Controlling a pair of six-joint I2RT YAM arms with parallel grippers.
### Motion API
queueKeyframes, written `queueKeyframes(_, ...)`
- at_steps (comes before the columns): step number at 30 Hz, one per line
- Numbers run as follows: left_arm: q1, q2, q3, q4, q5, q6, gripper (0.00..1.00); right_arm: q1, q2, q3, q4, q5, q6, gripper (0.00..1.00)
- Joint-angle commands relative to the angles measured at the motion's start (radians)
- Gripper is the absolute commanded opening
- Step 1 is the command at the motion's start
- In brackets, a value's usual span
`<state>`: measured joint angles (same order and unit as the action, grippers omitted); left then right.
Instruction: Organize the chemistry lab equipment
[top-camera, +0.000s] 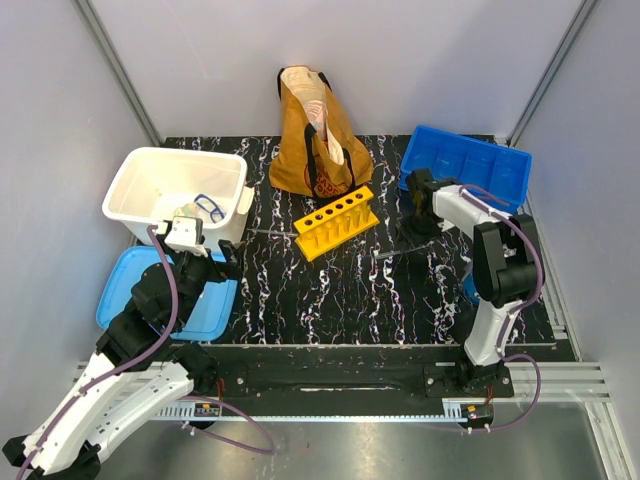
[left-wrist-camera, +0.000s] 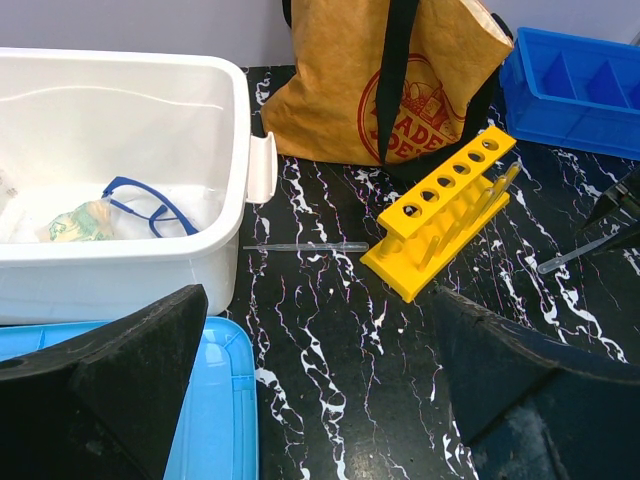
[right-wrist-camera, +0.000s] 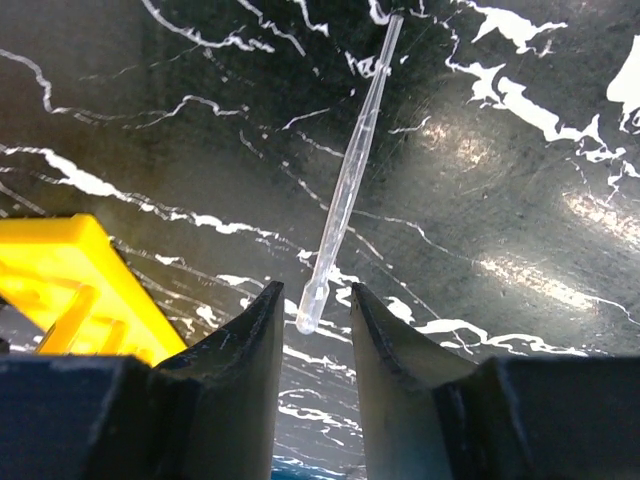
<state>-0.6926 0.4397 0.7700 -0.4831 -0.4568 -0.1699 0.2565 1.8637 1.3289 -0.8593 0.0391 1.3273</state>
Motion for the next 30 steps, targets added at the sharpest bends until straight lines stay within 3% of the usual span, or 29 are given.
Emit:
queueKeyframes(1, -0.001, -0.002, 0.035, 0.024, 0.001, -0.008, 0.98, 0.009, 0.043, 0.013, 0.0, 0.013, 0.044, 0.38)
queueKeyframes(14, -0.001, 0.001, 0.038, 0.024, 0.02, -0.006, 0.98, 0.009, 0.132, 0.064, -0.04, 0.111, 0.066, 0.34)
queueKeyframes(25, -0.001, 0.004, 0.037, 0.024, 0.007, -0.005, 0.98, 0.009, 0.131, 0.088, -0.04, 0.2, 0.003, 0.01)
queueKeyframes(30, -0.001, 0.004, 0.035, 0.024, 0.003, -0.003, 0.98, 0.009, 0.088, 0.113, -0.032, 0.249, -0.094, 0.0)
